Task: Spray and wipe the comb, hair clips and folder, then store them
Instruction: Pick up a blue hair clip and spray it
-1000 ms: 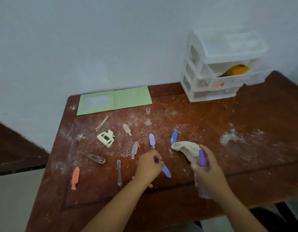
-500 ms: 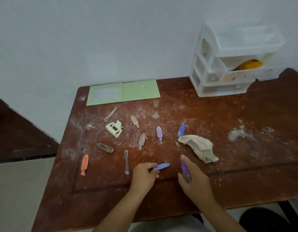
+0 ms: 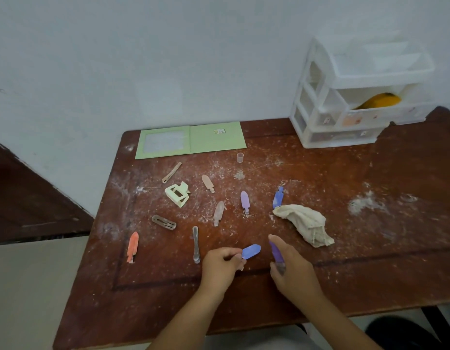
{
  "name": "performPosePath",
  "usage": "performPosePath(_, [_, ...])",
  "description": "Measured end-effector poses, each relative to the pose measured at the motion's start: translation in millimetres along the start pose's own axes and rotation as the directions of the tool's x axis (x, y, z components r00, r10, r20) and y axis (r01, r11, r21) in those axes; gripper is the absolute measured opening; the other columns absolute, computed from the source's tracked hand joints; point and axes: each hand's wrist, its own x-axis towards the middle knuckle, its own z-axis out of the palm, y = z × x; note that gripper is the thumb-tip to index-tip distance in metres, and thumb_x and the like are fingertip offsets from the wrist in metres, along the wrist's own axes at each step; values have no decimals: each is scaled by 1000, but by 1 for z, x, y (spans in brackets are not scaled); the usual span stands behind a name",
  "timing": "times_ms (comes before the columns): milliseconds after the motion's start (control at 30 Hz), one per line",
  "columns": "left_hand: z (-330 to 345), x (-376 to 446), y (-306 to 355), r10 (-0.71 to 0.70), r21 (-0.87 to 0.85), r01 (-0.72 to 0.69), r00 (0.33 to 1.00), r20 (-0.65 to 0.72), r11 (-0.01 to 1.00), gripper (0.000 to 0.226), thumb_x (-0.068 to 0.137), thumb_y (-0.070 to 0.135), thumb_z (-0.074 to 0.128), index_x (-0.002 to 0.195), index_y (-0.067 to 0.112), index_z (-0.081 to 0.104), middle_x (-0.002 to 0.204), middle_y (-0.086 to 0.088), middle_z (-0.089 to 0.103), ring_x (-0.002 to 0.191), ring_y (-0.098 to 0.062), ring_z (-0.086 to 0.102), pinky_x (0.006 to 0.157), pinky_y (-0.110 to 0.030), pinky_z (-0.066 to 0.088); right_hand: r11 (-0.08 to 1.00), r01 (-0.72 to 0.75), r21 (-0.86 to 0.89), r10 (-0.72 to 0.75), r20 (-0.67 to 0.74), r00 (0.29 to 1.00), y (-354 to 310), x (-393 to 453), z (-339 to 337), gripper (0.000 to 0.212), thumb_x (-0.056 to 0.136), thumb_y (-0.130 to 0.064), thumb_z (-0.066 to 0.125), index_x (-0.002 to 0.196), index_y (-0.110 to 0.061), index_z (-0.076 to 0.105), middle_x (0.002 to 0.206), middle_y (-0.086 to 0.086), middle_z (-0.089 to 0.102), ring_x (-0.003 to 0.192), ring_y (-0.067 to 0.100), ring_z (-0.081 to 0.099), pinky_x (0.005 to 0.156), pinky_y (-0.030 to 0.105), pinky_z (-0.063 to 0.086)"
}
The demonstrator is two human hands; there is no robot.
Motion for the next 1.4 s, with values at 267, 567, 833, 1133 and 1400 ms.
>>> performPosePath(267, [-3, -11, -4, -41, -189, 46, 999, 31, 981, 21, 80, -3, 62, 76, 18, 63, 74, -4, 66, 77, -20, 64, 78, -27, 53, 989, 64, -131, -44, 151, 988, -18, 5, 1, 45, 72, -20, 50, 116, -19, 43, 70, 2, 61, 42, 13, 55, 36, 16, 41])
performPosePath(567, [-6, -18, -5, -17, -242, 34, 997, 73, 970, 27, 80, -3, 61, 71, 22, 64, 79, -1, 65, 88, -23, 65, 86, -30, 53, 986, 95, -134, -75, 152, 986, -20, 6, -1, 37, 73, -23, 43, 110, -15, 45, 73, 5, 65, 46, 13, 60, 39, 15, 43])
performPosePath(833, [-11, -20, -9, -43, -314, 61, 997, 64, 948, 23, 80, -7, 60, 78, 15, 65, 68, 2, 68, 72, -13, 66, 70, -17, 55, 995, -47, -88, 57, 125, 991, -10, 5, 6, 49, 65, 3, 69, 113, 0, 58, 90, 15, 68, 65, 29, 68, 50, 39, 56])
performPosePath(1133, [-18, -13, -11, -127, -370, 125, 992, 19, 920, 17, 78, -8, 63, 79, 8, 69, 74, -4, 68, 71, -15, 60, 63, -18, 50, 983, -175, 54, 168, 120, 978, -16, 7, -8, 57, 86, -9, 58, 136, -15, 32, 126, -8, 44, 116, 11, 48, 84, 5, 28])
performPosePath(1400, [-23, -20, -8, 211, 31, -209, 971, -109, 978, 32, 82, 3, 62, 68, 32, 61, 81, 16, 58, 77, 2, 55, 66, -2, 44, 998, 53, 15, -55, 212, 976, -36, 8, -7, 55, 73, -21, 57, 125, -27, 38, 90, 4, 67, 63, 14, 65, 51, 23, 52])
